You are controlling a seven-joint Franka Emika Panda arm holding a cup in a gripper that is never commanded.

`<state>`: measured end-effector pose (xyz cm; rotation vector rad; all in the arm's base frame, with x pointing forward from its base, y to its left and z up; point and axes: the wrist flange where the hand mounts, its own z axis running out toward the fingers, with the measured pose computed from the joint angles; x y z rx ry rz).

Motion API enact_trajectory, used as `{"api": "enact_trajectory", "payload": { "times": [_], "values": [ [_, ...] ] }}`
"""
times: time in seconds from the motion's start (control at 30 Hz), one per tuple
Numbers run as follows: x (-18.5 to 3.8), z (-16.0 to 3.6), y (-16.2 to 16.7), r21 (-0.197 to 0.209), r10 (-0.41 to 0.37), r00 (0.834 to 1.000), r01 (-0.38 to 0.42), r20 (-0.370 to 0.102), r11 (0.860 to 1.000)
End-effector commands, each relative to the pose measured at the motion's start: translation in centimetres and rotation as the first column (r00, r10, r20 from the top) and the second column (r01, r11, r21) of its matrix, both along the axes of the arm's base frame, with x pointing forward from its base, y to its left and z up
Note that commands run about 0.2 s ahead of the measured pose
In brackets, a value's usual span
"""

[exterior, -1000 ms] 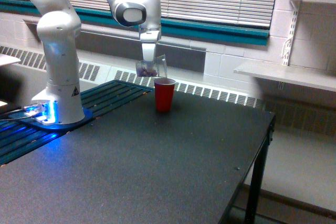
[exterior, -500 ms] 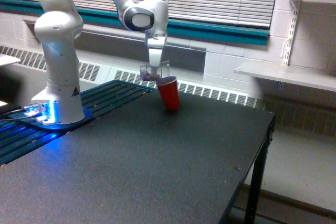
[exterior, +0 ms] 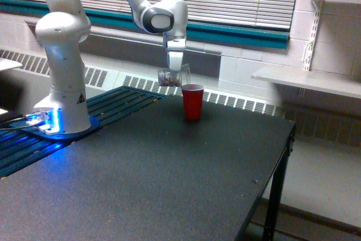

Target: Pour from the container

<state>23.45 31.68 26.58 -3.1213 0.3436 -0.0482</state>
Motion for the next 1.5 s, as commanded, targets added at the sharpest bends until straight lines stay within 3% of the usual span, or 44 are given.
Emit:
{"api": "enact_trajectory", "payload": {
  "times": [0.03, 0.5, 0.67, 1.5],
  "values": [
    [0.4, 0.2, 0.2, 0.006, -0.012, 1.000, 0.012, 0.004, 1.000],
    [2.2, 1.9, 1.2, -0.002, 0.021, 0.999, -0.021, 0.028, 1.000],
    [2.8, 2.5, 1.3, -0.021, 0.035, 0.999, -0.035, 0.031, 0.999],
    [1.9, 3.5, -0.6, -0.090, 0.062, 0.998, -0.063, -0.013, 0.994]
  ]
}}
